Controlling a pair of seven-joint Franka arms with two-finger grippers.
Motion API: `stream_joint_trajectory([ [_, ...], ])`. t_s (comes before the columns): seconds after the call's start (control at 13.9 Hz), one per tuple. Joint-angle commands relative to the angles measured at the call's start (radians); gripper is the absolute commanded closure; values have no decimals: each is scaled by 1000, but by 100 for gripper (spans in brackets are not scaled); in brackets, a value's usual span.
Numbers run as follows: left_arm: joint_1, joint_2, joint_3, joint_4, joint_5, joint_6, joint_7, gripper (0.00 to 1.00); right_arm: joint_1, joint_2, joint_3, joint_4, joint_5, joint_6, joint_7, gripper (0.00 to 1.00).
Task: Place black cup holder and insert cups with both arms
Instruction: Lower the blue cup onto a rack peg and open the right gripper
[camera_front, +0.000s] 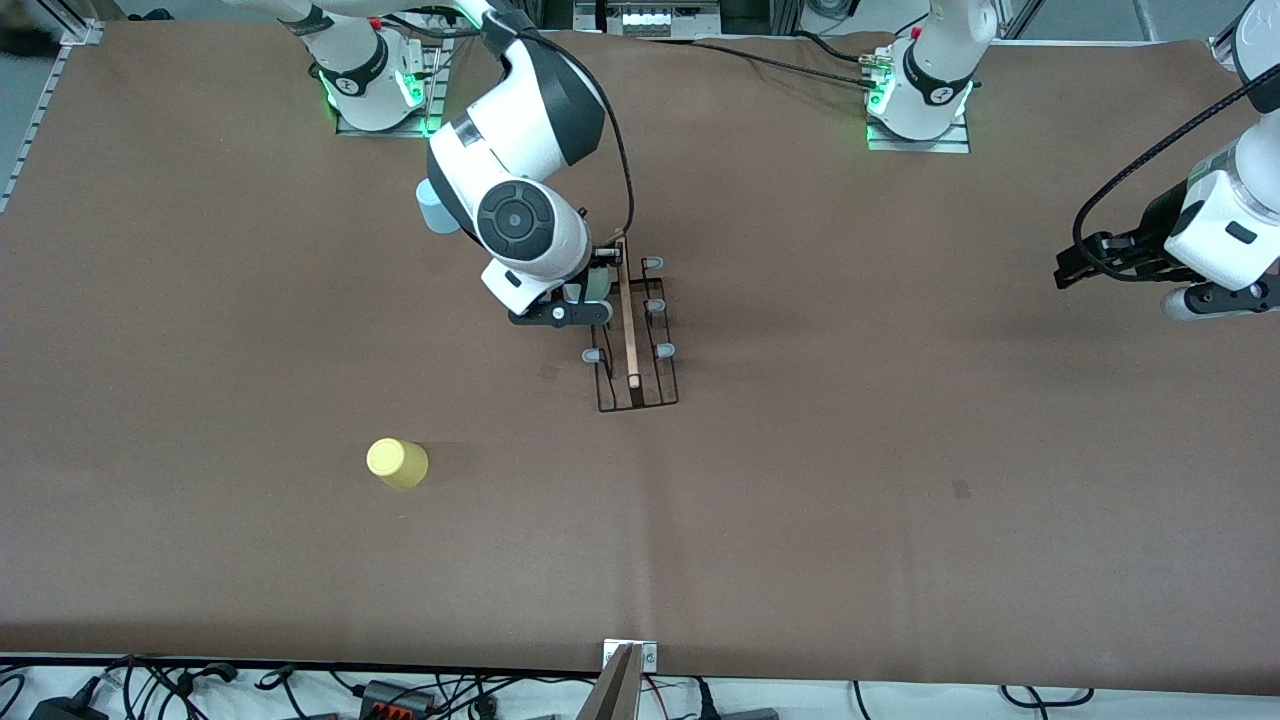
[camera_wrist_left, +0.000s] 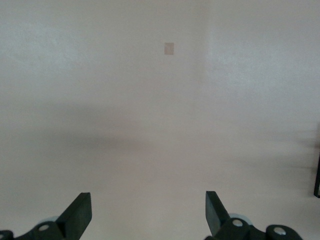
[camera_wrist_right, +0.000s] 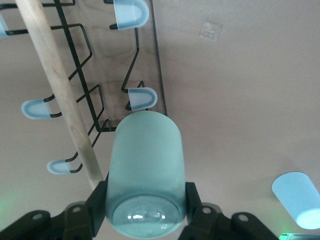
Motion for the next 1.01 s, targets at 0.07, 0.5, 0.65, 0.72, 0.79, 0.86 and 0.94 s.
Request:
stream_joint_trajectory([
  [0.07,-11,-19,10,-18,-19,10,31,0,5,18,-8,18,14,-16,2,85],
  [0.5,-8,-14,-4,-5,-14,7,20,0,6,60,-8,20,7,-10,13,83],
  [0.65,-9,-14,-6,-5,-14,7,20,0,6,76,-8,20,2,-2,16,38],
  [0.72,-9,-14,-6,-5,-14,7,20,0,8,80,-10,21,-1,-2,16,0],
  [0.79,-9,-14,-6,-5,-14,7,20,0,3,75,-10,28,3,-13,13,0],
  [0.86,-8,-14,-6,-5,-14,7,20,0,-1,67,-16,31,3,-16,7,0],
  [0.94,-8,-14,-6,-5,-16,7,23,0,-9,34,-19,32,0,-18,7,0],
])
